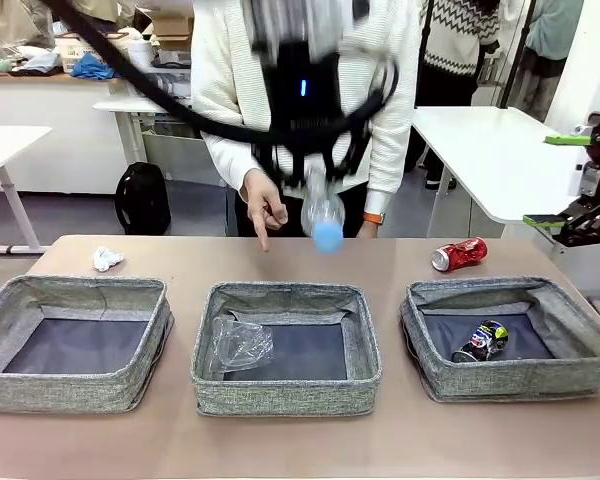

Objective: Sort the waste into the appropriate baskets.
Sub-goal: Place the picked waste into the Fabric basket indicated by the person.

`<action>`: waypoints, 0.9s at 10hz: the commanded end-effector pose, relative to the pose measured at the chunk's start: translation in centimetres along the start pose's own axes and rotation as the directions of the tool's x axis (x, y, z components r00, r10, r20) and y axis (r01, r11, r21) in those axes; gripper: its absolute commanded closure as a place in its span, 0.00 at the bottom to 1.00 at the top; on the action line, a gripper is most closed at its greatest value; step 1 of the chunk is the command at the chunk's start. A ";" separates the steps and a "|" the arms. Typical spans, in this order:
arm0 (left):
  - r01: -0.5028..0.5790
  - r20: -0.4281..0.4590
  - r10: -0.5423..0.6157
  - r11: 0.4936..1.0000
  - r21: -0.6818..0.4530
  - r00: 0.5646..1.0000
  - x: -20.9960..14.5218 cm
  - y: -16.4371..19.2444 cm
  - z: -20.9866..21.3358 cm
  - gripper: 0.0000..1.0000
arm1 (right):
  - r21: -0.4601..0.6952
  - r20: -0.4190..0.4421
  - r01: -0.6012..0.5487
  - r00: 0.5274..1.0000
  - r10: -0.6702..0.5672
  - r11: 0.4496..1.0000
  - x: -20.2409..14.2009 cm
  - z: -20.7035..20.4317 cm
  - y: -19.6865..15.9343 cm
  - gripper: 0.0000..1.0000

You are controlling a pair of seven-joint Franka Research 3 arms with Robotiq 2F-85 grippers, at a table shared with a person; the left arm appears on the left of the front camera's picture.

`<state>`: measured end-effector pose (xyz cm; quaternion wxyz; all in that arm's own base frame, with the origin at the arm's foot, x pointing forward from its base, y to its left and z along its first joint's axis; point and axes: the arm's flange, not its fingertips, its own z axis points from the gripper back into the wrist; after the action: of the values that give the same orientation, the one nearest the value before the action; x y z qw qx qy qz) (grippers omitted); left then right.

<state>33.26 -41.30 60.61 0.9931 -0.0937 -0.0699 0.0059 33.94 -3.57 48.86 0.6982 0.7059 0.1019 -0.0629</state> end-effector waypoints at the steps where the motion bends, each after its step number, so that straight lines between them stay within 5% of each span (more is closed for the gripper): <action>1: 0.036 0.041 -0.036 0.999 -0.009 0.999 -0.9 2.6 -5.5 0.77 | 0.012 0.001 -0.005 1.000 0.005 1.000 -0.1 -0.1 0.1 0.00; 3: 0.014 0.001 -0.014 0.999 0.048 1.000 0.5 2.7 -9.6 0.77 | 0.012 0.001 -0.005 1.000 0.005 1.000 -0.1 -0.1 0.1 0.00; 9: 0.006 -0.040 -0.004 0.999 0.045 0.999 1.4 2.2 -10.5 0.77 | 0.012 0.001 -0.005 1.000 0.005 1.000 -0.1 -0.1 0.1 0.00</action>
<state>35.93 -41.23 50.05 0.9957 -0.0784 -0.0503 0.0028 33.94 -3.57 48.85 0.6981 0.7059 0.1020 -0.0630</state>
